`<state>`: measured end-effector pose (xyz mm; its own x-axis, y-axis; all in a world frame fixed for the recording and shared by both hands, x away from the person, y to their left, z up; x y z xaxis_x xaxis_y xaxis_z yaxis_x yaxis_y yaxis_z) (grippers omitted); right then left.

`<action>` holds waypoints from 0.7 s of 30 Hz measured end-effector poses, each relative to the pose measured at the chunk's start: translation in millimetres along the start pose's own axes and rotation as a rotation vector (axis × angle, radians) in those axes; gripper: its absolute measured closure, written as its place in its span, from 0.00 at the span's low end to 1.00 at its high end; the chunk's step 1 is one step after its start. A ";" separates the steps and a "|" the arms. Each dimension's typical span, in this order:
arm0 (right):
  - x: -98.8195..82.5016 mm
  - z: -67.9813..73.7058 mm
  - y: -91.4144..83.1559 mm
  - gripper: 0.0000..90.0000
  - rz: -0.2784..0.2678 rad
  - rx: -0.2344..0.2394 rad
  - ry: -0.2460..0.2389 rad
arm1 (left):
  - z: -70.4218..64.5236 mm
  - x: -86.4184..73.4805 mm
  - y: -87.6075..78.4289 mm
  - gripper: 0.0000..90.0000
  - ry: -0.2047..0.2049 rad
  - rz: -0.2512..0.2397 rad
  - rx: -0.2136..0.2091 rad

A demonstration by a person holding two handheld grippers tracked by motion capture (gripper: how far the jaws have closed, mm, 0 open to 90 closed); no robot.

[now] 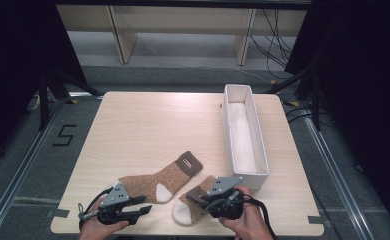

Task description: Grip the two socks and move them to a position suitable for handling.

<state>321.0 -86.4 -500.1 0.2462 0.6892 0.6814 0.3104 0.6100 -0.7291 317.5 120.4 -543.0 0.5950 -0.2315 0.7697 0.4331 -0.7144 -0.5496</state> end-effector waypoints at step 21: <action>18.8 -24.8 -29.2 0.86 -0.078 -0.045 0.033 | -46.8 3.9 83.4 0.83 0.187 0.119 -0.018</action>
<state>339.3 -101.0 -464.4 0.2496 0.6268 0.7381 0.3702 0.6426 -0.6708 324.3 29.1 -570.6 0.5042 -0.4323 0.7476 0.3543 -0.6859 -0.6356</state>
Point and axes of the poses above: each handheld gripper's, and its own axes: y roughly forward along the jaws, x roughly out of its top, z roughly to its left, the point moved 9 cm from there along y, roughly forward along the jaws, and after that the axes turned 11 degrees about -y, right-handed, at the moved point
